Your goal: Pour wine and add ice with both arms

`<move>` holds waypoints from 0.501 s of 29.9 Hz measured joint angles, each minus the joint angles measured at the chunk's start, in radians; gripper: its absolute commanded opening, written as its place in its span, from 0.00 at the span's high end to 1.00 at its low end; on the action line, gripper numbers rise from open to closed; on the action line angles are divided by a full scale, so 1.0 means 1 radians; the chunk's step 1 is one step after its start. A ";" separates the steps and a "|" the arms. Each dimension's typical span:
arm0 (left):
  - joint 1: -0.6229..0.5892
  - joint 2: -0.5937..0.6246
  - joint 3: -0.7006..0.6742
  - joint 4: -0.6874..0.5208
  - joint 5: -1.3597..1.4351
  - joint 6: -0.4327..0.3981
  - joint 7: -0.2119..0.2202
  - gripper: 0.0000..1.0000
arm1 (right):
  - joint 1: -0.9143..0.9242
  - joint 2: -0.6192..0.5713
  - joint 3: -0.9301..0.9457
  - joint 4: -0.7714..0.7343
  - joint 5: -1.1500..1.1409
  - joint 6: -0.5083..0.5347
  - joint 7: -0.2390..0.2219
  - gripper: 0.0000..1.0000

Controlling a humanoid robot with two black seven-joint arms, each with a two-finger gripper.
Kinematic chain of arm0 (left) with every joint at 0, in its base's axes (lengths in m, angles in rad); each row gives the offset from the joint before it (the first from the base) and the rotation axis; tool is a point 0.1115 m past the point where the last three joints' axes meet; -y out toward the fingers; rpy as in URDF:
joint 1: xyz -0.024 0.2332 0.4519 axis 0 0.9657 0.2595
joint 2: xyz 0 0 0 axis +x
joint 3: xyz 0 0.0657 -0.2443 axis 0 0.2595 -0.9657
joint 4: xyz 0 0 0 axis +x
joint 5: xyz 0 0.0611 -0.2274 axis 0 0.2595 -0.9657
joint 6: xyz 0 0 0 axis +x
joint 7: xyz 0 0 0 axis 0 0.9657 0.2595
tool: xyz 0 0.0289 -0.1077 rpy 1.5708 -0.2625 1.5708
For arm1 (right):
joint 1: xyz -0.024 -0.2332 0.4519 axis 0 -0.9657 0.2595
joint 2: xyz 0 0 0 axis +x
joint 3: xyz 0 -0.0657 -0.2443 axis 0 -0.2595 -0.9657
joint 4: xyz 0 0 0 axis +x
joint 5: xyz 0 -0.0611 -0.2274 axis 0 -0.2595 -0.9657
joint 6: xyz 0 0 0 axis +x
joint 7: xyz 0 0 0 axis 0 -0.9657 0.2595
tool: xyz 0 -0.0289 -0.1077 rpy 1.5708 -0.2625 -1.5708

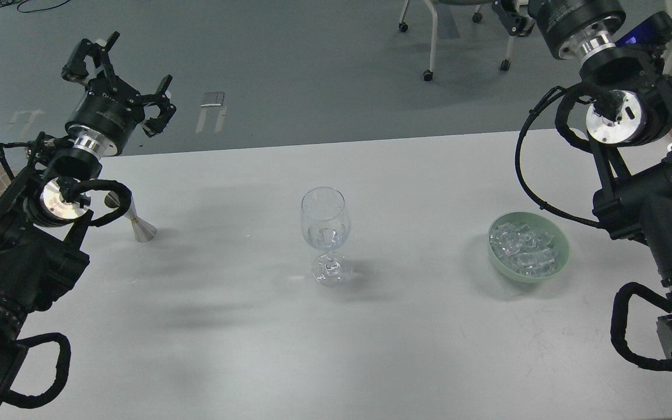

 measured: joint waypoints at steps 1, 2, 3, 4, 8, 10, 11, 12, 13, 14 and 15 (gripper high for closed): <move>0.000 -0.001 0.000 0.000 0.000 0.000 -0.001 0.02 | 0.000 0.000 0.004 -0.029 0.037 0.003 0.001 0.00; 0.000 -0.001 0.000 0.001 0.000 0.000 -0.001 0.02 | 0.001 0.000 0.007 -0.055 0.069 0.006 0.001 0.00; 0.000 -0.001 0.000 0.002 0.000 0.000 -0.002 0.02 | 0.001 -0.002 0.008 -0.072 0.091 0.007 0.002 0.00; 0.000 -0.001 -0.001 0.003 0.000 0.000 -0.003 0.02 | 0.002 -0.003 0.009 -0.089 0.112 0.008 0.002 0.00; 0.000 -0.014 -0.003 0.003 0.000 0.000 -0.003 0.02 | 0.002 -0.005 0.009 -0.120 0.192 0.017 -0.001 0.00; 0.000 -0.018 -0.003 -0.002 0.000 0.000 -0.003 0.02 | -0.002 -0.005 0.009 -0.122 0.228 0.022 -0.003 0.00; 0.000 -0.018 -0.003 -0.004 0.000 0.000 -0.003 0.02 | -0.005 -0.005 0.009 -0.123 0.244 0.023 -0.003 0.00; 0.000 -0.018 -0.003 -0.004 -0.001 0.000 -0.003 0.02 | -0.007 -0.005 0.009 -0.124 0.257 0.024 -0.004 0.00; 0.000 -0.019 -0.003 -0.005 -0.001 0.000 -0.004 0.02 | -0.008 -0.005 0.009 -0.125 0.263 0.024 -0.004 0.00; 0.000 -0.019 -0.003 -0.005 -0.001 0.000 -0.004 0.02 | -0.010 -0.005 0.010 -0.125 0.268 0.023 -0.004 0.00; 0.000 -0.020 -0.003 -0.005 -0.002 0.003 -0.004 0.02 | -0.010 -0.005 0.010 -0.126 0.271 0.019 -0.004 0.00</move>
